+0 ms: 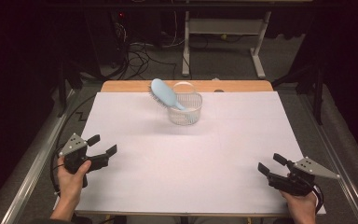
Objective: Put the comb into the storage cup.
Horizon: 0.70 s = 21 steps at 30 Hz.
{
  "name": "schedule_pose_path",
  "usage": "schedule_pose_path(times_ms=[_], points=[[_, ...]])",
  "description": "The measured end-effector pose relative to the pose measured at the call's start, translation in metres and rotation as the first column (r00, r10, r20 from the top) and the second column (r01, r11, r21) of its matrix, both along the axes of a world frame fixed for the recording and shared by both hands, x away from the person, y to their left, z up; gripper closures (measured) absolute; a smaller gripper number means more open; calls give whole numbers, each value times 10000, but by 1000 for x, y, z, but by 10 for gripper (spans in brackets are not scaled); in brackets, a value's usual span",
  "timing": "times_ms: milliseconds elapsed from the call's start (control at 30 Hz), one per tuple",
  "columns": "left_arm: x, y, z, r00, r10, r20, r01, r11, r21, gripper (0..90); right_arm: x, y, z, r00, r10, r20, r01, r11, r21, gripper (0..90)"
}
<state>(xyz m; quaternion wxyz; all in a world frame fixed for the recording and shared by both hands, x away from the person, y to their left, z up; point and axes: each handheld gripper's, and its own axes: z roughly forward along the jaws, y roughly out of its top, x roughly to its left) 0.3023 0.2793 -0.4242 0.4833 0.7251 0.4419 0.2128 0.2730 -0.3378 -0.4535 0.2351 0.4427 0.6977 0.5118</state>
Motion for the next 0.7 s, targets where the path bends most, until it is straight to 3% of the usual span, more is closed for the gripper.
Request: schedule_pose_path(times_ms=[700], points=[[-5,3,-15,9995,234,-233,-233,9997,72,199,-1,-2,0,10000,-27,39,27,10000,79,241]])
